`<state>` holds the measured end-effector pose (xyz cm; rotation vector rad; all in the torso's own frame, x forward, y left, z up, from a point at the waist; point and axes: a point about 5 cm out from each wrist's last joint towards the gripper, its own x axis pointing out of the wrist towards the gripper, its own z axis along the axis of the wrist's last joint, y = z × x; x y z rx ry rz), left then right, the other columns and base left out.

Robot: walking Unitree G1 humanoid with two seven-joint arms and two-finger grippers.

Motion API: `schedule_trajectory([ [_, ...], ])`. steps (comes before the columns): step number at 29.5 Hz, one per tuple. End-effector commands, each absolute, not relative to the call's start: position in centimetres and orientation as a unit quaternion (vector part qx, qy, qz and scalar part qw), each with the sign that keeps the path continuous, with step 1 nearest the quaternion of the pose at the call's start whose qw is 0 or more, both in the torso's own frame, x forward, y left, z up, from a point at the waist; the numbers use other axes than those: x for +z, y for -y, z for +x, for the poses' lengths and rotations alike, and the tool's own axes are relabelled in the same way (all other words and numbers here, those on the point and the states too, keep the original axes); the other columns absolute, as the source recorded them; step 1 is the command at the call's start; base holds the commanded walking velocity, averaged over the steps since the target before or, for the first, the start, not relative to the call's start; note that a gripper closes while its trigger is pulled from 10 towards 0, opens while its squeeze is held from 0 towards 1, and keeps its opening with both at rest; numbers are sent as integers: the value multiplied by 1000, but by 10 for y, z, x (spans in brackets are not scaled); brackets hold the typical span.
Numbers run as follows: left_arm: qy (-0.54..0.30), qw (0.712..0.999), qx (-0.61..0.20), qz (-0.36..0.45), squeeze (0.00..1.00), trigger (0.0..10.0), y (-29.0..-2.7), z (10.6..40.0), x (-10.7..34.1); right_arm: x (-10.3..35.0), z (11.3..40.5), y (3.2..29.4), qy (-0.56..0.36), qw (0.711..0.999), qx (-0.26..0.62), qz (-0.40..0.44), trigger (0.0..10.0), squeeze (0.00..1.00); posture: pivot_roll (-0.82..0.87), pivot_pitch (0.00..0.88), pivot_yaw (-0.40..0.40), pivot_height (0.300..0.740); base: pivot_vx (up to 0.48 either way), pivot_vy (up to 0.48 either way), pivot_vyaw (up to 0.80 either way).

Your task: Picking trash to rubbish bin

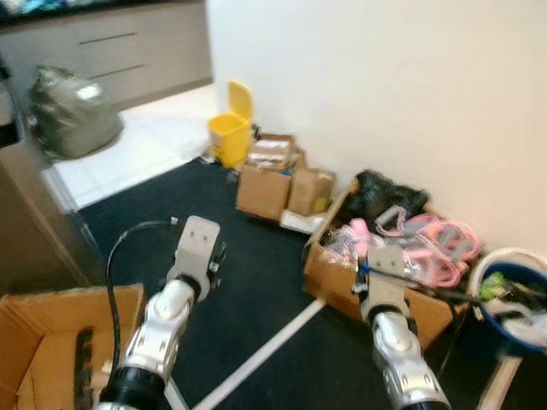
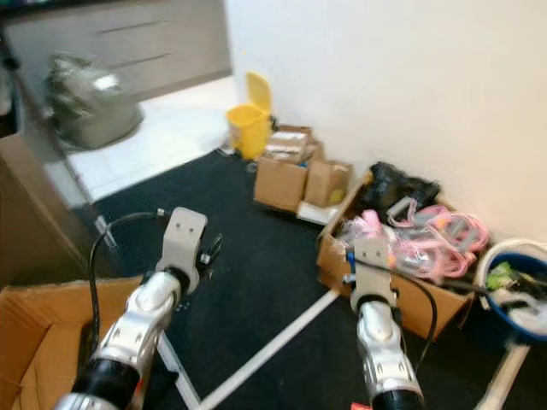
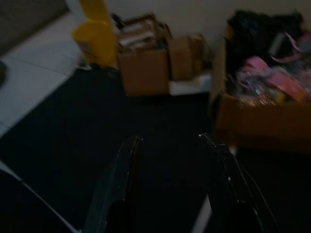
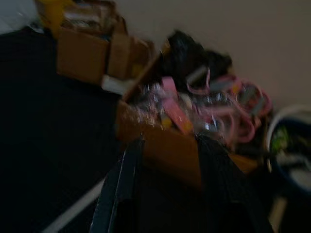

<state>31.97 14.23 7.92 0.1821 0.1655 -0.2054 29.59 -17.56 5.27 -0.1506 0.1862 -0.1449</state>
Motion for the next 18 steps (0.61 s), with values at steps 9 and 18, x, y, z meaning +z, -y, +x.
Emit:
schedule_trajectory([
  [9,-146,984,-60,87,0,10000,-165,310,46,14,283,175,-189,977,-43,-85,10000,0,-21,0,37,740,0,0,-800],
  [18,-164,982,-42,79,0,10000,-171,306,38,11,284,167,-197,977,-24,-83,10000,0,-15,0,33,740,0,0,-800],
])
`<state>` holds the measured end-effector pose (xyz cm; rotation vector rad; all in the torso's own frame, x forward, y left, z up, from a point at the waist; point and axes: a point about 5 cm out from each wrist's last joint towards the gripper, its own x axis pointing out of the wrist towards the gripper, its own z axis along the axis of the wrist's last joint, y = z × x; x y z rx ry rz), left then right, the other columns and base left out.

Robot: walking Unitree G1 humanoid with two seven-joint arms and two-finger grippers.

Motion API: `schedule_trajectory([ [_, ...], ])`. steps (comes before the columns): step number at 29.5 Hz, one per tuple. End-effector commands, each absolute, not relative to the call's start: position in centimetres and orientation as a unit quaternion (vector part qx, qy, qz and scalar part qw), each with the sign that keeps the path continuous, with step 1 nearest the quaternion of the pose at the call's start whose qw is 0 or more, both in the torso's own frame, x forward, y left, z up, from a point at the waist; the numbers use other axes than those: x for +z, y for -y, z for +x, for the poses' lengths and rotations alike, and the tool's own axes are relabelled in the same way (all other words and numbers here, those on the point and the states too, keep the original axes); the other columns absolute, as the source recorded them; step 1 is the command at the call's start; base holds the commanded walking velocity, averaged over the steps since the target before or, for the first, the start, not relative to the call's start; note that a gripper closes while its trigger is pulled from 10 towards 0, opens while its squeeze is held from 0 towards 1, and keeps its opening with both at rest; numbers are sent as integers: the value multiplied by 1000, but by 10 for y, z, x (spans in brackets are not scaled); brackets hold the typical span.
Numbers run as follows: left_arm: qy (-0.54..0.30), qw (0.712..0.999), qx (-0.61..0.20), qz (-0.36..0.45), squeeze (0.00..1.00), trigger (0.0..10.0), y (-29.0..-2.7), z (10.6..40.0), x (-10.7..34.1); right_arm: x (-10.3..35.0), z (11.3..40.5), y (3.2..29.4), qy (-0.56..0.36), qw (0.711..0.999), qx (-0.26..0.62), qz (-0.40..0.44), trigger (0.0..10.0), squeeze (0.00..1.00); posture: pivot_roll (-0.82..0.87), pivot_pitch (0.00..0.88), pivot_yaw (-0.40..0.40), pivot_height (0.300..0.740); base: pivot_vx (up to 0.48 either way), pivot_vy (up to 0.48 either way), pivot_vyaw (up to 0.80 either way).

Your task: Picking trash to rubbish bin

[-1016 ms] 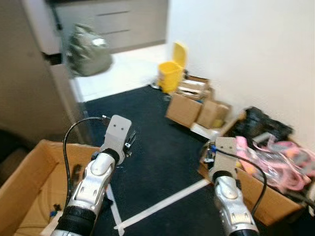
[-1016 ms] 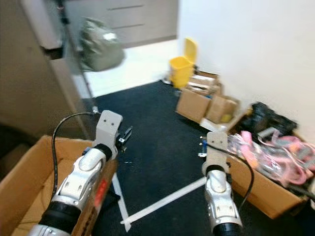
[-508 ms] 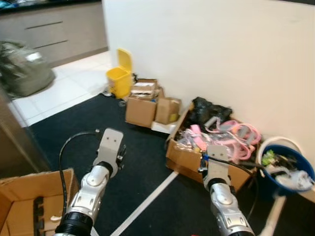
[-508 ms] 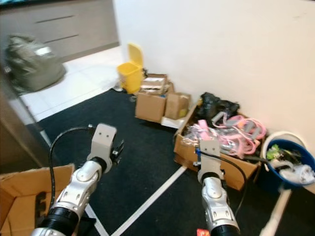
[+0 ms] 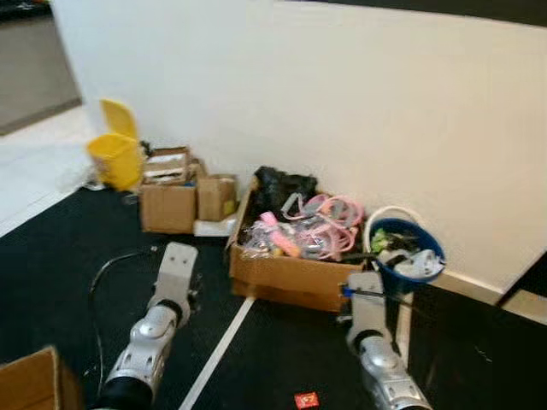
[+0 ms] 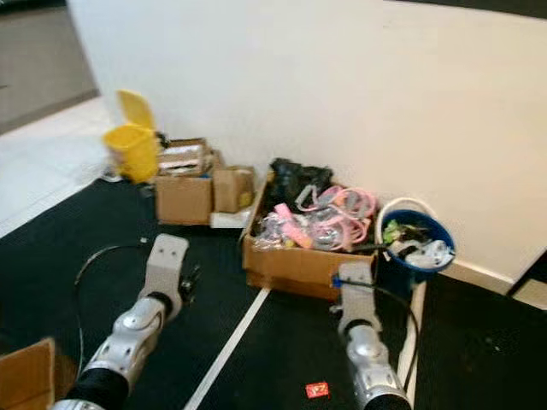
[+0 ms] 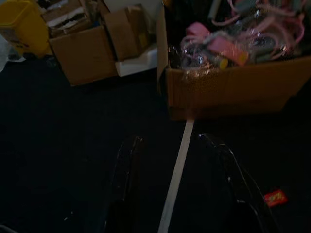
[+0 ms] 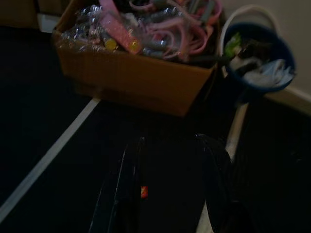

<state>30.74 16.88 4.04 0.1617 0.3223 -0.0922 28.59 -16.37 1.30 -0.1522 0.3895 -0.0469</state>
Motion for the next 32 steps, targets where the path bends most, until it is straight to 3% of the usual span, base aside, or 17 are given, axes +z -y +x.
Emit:
schedule_trajectory([
  [1,-156,983,-42,91,0,10000,-171,306,39,10,283,166,-195,977,-24,-81,10000,0,-11,0,30,740,0,0,-800],
  [32,-112,985,-62,112,0,10000,-161,323,57,16,286,172,-181,979,-45,-82,10000,0,-22,6,22,740,0,0,-800],
])
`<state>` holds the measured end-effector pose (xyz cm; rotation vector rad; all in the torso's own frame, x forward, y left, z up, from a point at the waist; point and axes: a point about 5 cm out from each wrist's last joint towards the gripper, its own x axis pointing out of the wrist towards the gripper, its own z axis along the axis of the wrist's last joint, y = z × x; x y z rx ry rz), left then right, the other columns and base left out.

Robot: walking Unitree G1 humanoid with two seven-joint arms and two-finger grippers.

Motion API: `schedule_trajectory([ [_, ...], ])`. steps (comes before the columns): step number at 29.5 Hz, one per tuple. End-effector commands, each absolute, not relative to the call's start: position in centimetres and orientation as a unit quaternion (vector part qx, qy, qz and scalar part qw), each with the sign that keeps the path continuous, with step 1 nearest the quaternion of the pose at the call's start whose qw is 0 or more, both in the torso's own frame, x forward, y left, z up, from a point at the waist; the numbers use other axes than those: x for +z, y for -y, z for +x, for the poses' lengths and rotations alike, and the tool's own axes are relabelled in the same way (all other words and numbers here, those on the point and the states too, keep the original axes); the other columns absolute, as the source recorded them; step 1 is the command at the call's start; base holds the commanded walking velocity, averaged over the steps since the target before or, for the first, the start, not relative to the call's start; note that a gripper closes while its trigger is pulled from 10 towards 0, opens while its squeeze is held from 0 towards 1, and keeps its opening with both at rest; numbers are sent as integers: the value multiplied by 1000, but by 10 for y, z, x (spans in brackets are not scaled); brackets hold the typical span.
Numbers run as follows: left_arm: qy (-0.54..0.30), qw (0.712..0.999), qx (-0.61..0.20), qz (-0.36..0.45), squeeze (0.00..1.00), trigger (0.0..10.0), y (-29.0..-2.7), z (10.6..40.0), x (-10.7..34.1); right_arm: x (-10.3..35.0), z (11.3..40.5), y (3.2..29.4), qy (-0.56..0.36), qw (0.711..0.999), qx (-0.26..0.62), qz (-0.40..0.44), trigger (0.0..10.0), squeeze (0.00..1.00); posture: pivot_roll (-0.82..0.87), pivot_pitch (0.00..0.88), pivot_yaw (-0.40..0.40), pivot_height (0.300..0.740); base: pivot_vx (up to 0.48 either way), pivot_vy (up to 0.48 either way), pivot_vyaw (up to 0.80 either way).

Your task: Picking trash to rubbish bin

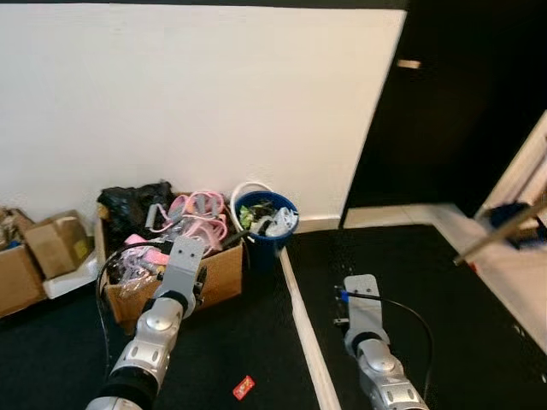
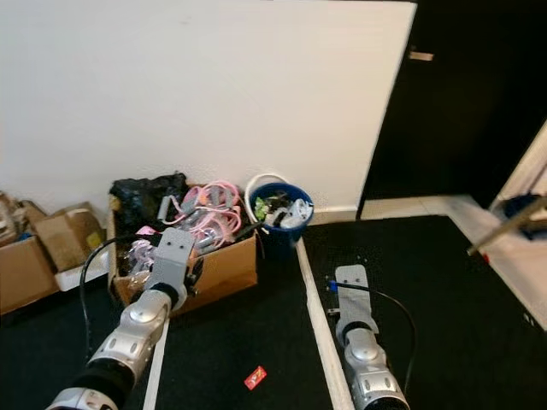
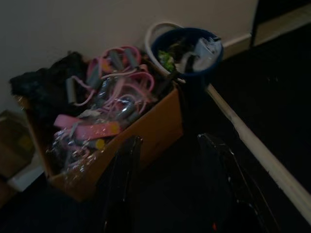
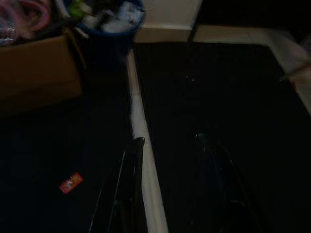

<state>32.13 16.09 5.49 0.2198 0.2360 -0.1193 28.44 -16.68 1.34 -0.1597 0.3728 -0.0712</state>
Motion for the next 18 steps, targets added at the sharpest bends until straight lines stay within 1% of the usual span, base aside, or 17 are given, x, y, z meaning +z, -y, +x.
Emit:
schedule_trajectory([
  [1,-112,986,-59,109,0,10000,-162,324,58,16,285,172,-181,979,-45,-82,10000,0,-17,4,21,740,0,0,-800],
  [14,-109,985,-70,110,0,10000,-151,326,58,15,284,174,-179,979,-52,-84,10000,0,-32,5,28,740,0,0,-800],
  [18,-111,985,-70,110,0,10000,-152,327,58,15,284,175,-180,979,-53,-85,10000,0,-33,5,31,740,0,0,-800],
])
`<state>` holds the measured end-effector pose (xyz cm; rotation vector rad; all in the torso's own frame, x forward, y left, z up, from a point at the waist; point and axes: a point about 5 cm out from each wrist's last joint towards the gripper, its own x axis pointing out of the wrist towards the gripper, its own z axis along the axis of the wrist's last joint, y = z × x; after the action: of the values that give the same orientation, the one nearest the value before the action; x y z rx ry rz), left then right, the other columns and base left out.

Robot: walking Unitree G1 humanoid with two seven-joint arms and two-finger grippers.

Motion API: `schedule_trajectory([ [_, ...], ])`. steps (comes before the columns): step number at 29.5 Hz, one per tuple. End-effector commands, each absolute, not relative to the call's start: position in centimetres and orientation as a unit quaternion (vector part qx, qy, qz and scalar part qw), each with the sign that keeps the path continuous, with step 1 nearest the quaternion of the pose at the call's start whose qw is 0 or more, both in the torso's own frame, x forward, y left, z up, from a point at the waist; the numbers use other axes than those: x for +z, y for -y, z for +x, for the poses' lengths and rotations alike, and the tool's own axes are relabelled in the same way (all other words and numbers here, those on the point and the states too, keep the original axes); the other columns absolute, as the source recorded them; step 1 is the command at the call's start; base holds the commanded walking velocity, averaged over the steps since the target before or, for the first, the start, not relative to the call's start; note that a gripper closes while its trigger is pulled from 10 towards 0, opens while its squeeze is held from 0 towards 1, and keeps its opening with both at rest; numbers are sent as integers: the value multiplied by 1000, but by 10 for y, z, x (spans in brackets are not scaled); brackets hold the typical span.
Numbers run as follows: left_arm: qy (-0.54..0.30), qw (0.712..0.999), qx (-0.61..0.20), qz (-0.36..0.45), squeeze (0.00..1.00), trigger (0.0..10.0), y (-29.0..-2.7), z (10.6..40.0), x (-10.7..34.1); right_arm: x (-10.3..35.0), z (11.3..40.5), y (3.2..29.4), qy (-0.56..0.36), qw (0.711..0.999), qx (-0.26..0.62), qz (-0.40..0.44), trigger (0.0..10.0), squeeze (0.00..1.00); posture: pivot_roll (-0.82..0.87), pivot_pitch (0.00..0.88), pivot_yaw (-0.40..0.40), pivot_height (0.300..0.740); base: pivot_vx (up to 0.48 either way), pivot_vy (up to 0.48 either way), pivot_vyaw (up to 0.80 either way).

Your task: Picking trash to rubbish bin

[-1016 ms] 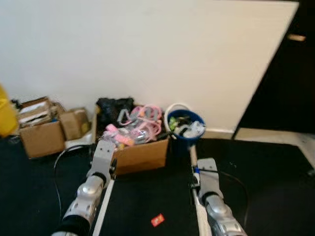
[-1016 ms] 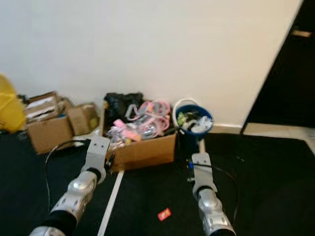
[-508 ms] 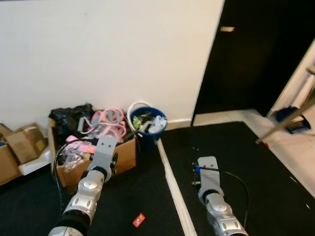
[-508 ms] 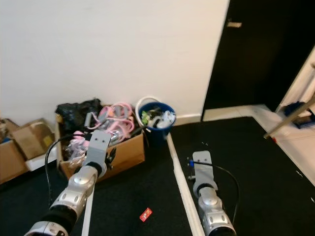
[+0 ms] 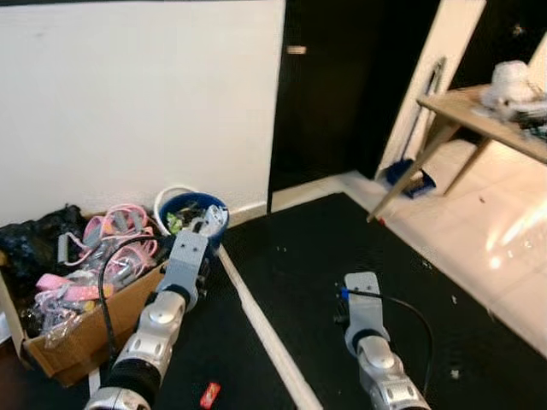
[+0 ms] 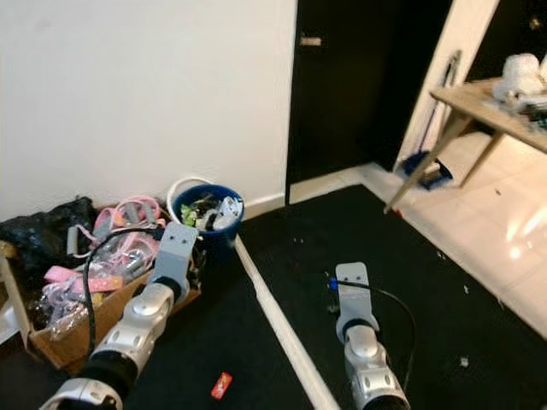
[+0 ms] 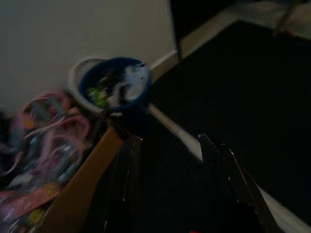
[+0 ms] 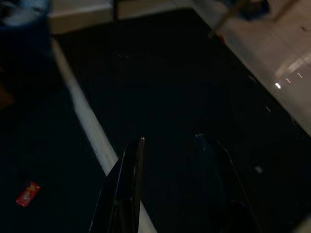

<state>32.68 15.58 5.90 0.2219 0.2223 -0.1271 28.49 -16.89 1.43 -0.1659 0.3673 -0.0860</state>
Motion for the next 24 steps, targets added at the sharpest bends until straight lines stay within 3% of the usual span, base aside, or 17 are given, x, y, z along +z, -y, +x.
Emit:
schedule_trajectory([
  [1,-112,985,-69,110,0,10000,-152,327,57,15,284,175,-180,978,-54,-86,10000,0,-33,5,31,740,0,0,-800],
  [24,-116,985,-65,110,0,10000,-154,327,56,14,282,177,-182,978,-58,-87,10000,0,-38,15,33,740,0,0,-800],
])
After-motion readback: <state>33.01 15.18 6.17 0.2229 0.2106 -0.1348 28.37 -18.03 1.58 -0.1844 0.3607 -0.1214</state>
